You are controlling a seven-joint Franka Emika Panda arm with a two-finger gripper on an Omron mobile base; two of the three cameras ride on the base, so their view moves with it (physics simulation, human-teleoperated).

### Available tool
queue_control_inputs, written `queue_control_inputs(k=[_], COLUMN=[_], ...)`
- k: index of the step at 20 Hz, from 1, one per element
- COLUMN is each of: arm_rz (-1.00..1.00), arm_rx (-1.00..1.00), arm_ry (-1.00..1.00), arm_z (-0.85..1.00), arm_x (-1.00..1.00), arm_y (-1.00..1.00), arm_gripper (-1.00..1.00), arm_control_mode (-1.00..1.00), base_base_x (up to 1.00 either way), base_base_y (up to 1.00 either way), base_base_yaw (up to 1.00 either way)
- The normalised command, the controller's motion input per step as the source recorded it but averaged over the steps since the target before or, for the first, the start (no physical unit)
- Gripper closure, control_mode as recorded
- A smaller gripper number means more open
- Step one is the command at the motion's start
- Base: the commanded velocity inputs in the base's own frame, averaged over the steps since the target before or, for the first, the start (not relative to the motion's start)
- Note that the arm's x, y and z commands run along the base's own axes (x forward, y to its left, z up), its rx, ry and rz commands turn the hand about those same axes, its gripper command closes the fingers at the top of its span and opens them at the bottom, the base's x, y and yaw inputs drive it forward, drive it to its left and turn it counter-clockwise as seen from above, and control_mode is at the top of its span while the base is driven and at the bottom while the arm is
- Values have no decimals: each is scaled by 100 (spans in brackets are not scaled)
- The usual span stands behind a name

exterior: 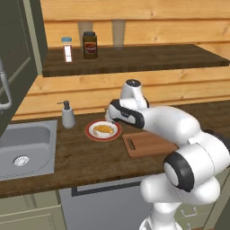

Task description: From the different types of pastries on the counter, select a croissant and place it on the cutting board. Then retrieve a jar of jam from the cabinet and place it alongside the croissant on the cutting board.

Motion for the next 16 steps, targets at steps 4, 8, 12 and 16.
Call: queue_control_inputs(k=[4,8,12,16], arm_rz=[2,3,8,11], arm_rx=[2,0,0,0], arm_ry=[0,0,0,0], arm_z=[0,0,-6,-19], arm_x=[47,49,51,44], arm_y=[19,18,6,0], arm_gripper=[-100,-100,-100,-100], arm_control_mode=[-100,-100,-100,-100], base_base_x=[0,0,0,0], base_base_y=[0,0,0,0], base_base_yaw=[0,0,0,0])
